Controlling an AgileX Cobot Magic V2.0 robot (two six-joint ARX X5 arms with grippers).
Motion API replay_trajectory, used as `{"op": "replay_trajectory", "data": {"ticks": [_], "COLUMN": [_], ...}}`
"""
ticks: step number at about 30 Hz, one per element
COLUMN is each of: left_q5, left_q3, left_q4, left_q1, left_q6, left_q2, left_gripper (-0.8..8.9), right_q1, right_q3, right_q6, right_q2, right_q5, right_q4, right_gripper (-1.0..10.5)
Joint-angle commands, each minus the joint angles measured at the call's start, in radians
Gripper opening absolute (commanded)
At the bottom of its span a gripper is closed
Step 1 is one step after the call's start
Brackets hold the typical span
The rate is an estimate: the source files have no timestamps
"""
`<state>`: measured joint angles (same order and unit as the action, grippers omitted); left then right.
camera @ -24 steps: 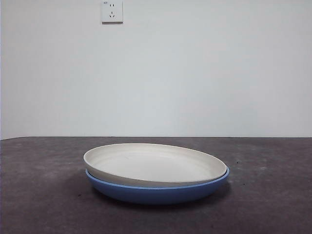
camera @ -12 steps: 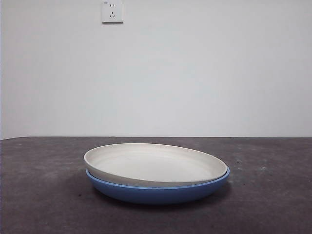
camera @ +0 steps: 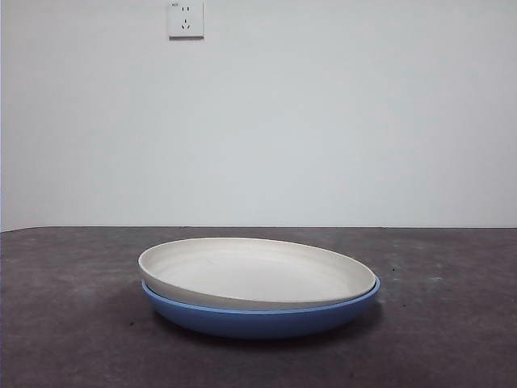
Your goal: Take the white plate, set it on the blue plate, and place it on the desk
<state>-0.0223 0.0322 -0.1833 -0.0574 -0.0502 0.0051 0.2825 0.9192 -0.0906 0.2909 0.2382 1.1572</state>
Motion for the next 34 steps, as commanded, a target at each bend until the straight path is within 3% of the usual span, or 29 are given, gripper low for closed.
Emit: {"op": "replay_trajectory", "data": {"ticks": [1,6,9,12,16,25,34], "left_q5": [-0.005,-0.005,-0.005,-0.005,-0.005,-0.005,-0.005], "left_q3": [-0.021,-0.021,-0.021,-0.021,-0.021,-0.021,-0.021], "left_q4": [-0.003,-0.003,-0.003,-0.003,-0.003,-0.003,-0.003], "left_q1": [-0.002,-0.002,-0.002,-0.002,-0.002,-0.002,-0.002], "left_q6": [0.005,0.005,0.005,0.005,0.005,0.005,0.005], "left_q2": [-0.002,-0.002,-0.002,-0.002,-0.002,-0.002,-0.002], "left_gripper": [0.28,0.28,0.28,0.28,0.28,0.28,0.28], "right_q1": [-0.051,-0.163,-0.211,-0.254,-0.291,-0.307,-0.307], "right_q3": [-0.063,-0.296,-0.451,-0.613,-0.753,-0.903,-0.909], "right_q6": [0.032,0.068,0.11,0.136,0.133,0.133,0.134], "right_q2": [0.0,-0.018,-0.064,-0.149,-0.254,-0.287,-0.287], "right_q5": [-0.004,-0.005,-0.015,-0.095,-0.193,-0.194,-0.217], "right_q4": [-0.204,-0.714,-0.931,-1.066,-1.089,-1.062,-0.978], "right_gripper": [0.2,0.2,0.2,0.2,0.2,0.2,0.2]}}
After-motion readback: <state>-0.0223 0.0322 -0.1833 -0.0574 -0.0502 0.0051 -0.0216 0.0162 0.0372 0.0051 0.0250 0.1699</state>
